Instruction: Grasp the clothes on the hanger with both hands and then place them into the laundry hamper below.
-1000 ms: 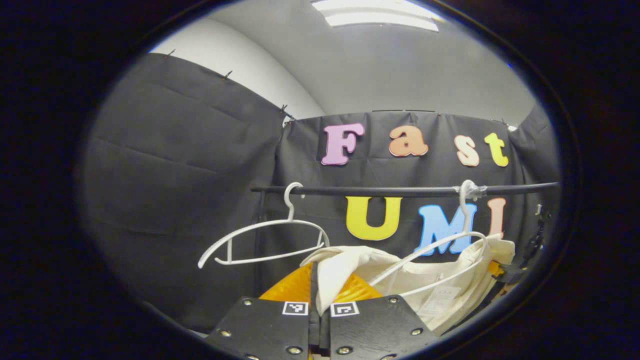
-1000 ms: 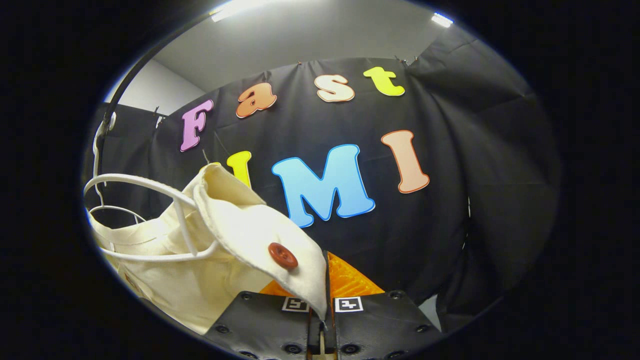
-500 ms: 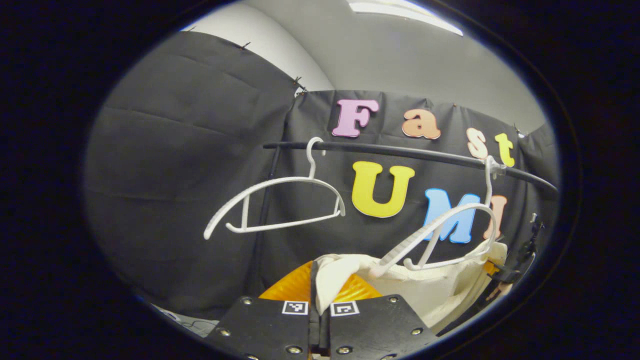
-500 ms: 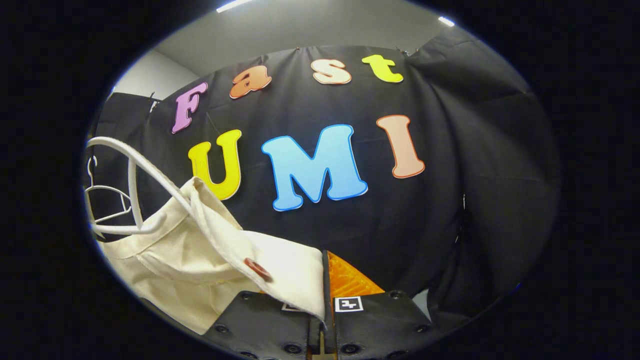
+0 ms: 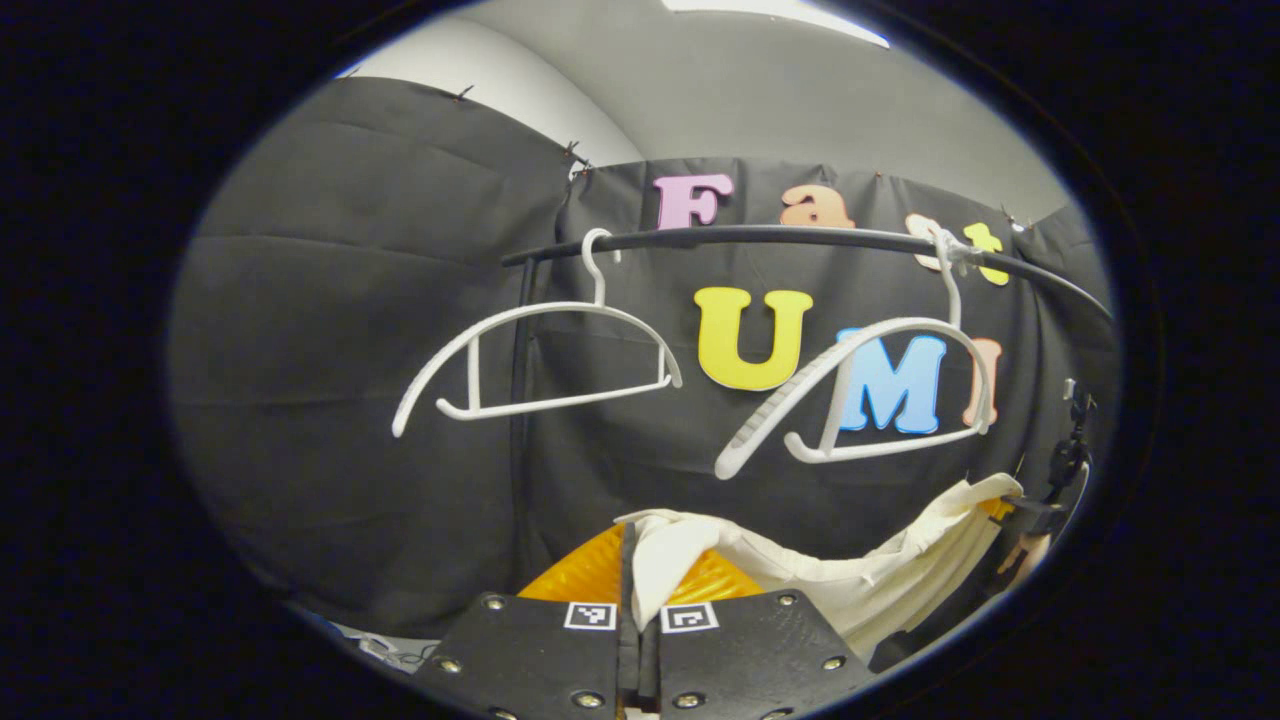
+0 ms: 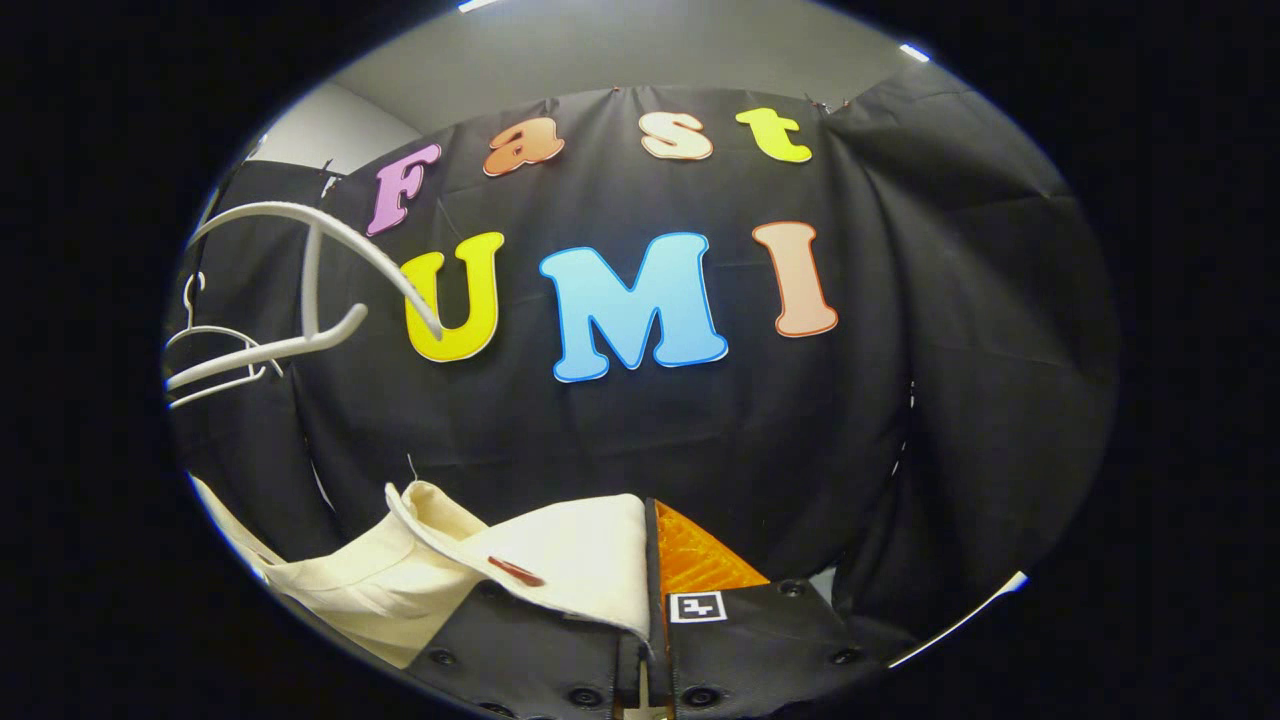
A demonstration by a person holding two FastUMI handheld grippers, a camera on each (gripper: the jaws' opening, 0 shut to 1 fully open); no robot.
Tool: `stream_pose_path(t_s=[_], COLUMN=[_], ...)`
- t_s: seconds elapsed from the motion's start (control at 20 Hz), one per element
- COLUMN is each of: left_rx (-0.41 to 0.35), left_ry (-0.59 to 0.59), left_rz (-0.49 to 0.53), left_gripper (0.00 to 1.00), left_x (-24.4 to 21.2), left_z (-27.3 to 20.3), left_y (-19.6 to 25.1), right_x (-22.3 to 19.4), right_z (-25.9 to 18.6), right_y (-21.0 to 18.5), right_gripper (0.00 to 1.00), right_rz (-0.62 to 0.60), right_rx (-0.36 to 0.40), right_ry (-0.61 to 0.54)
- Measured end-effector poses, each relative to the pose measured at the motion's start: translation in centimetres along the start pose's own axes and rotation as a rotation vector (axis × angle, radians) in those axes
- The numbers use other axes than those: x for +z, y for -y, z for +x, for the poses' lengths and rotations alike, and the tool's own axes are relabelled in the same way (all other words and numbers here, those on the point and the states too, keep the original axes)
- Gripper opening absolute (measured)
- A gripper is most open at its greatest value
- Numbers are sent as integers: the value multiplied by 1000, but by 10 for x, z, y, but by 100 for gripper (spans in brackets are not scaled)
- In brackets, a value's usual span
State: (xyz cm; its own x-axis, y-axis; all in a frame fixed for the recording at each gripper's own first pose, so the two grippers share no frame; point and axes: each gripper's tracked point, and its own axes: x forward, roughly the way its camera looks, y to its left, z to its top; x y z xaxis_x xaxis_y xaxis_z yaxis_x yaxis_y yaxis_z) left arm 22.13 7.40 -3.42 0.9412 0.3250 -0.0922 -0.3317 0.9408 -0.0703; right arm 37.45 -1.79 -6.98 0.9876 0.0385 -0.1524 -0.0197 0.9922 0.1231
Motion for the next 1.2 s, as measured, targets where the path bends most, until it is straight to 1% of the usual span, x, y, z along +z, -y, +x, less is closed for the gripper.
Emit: stream_pose_path(t_s=[0.15,0.25,0.45,0.55,0.7,0.8,0.85,0.9,1.0,1.1,1.2], left_rx=[-32,-69,-203,-273,-369,-413,-429,-444,-463,-464,-462], left_ry=[-23,-32,-53,-61,-63,-67,-68,-70,-83,-96,-114], left_rz=[18,17,7,-16,-12,12,16,12,12,27,32], left_gripper=[1,1,1,1,0,0,1,0,0,0,0], left_x=[-11,-13,-19,-23,-26,-25,-24,-26,-32,-42,-54], left_z=[-29,-55,-94,-103,-124,-132,-135,-139,-140,-137,-133], left_y=[-19,-37,-57,-56,-54,-51,-51,-50,-46,-45,-47], right_x=[2,7,9,13,2,-7,-11,-19,-33,-52,-70], right_z=[-51,-86,-155,-185,-226,-247,-256,-263,-272,-286,-290], right_y=[-5,-13,-39,-56,-92,-114,-125,-135,-153,-168,-180], right_gripper=[7,8,8,8,7,7,7,7,7,7,7], right_rz=[-21,-34,-24,-51,-52,-60,-67,-74,-78,-73,-66], right_rx=[-19,-29,-30,-35,-3,27,45,65,107,139,163], right_ry=[3,6,-12,3,-13,-29,-39,-52,-87,-123,-155])
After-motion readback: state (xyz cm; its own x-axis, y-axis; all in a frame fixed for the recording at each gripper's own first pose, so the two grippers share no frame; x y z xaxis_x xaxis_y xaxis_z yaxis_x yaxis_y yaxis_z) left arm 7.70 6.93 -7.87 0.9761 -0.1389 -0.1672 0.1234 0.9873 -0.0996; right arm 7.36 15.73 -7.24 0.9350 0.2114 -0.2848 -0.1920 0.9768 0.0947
